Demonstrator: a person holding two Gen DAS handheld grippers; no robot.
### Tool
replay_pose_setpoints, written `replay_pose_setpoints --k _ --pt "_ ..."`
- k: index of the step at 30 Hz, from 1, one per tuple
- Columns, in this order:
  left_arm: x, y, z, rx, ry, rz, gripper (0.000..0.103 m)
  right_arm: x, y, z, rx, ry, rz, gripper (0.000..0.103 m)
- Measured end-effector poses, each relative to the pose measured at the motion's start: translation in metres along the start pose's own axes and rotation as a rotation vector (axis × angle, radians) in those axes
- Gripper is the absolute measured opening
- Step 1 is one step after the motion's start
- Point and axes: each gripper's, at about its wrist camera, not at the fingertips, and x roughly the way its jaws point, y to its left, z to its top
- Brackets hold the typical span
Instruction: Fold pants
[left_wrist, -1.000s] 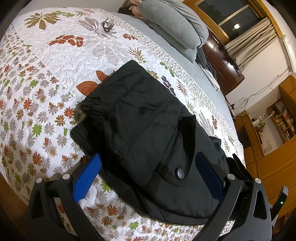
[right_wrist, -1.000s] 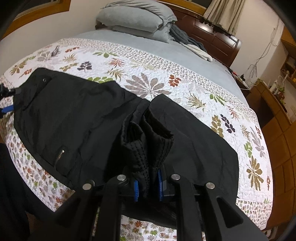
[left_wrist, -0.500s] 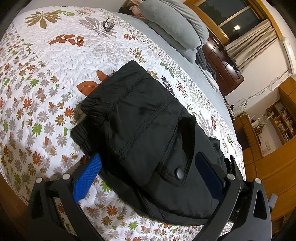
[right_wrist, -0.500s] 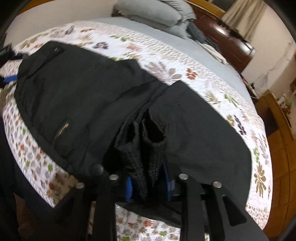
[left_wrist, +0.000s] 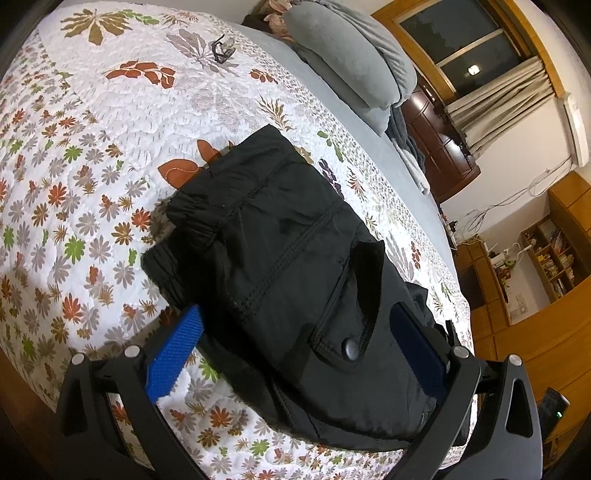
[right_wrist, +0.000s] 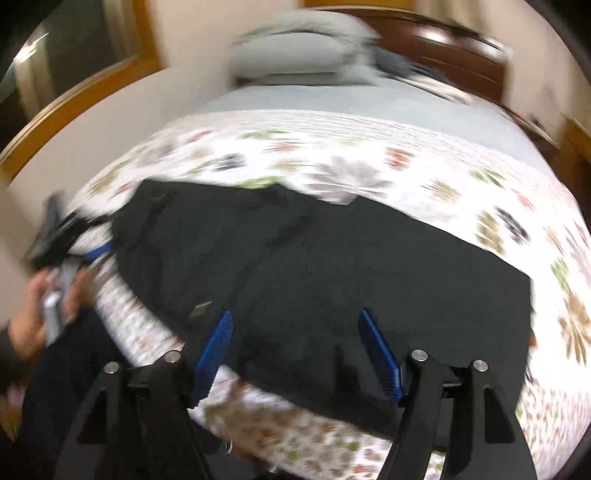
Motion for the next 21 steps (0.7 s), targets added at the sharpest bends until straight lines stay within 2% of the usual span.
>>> replay_pose_setpoints --k 1,3,5,6,10,14,16,21 --pt "0.000 0.001 0.001 -0.003 0.000 -0.004 0.100 0.009 -0.009 0.001 0.037 0.021 -0.043 0.071" --pt "-0.001 0.002 0.001 -0.009 0.000 -0.008 0.100 0.029 -0.012 -0.001 0.033 0.065 -0.083 0.070" --pt "-0.003 0.007 0.002 -0.025 0.004 -0.005 0.100 0.044 -0.004 -0.005 0.002 0.101 -0.084 0.069" --pt "-0.004 0.011 0.002 -0.037 0.004 -0.002 0.100 0.052 0.004 -0.009 -0.027 0.125 -0.086 0.064" --pt "-0.005 0.022 0.006 -0.119 -0.003 -0.024 0.100 0.065 0.013 -0.019 -0.100 0.177 -0.104 0.064" --pt "-0.010 0.032 0.008 -0.188 -0.023 -0.065 0.100 0.058 0.000 0.001 -0.087 0.221 -0.009 0.064" --pt "-0.013 0.040 0.009 -0.242 -0.038 -0.098 0.100 0.051 0.000 0.016 -0.095 0.224 0.045 0.069" --pt "-0.011 0.065 0.010 -0.405 -0.037 -0.209 0.100 0.035 0.006 0.077 -0.102 0.237 0.267 0.075"
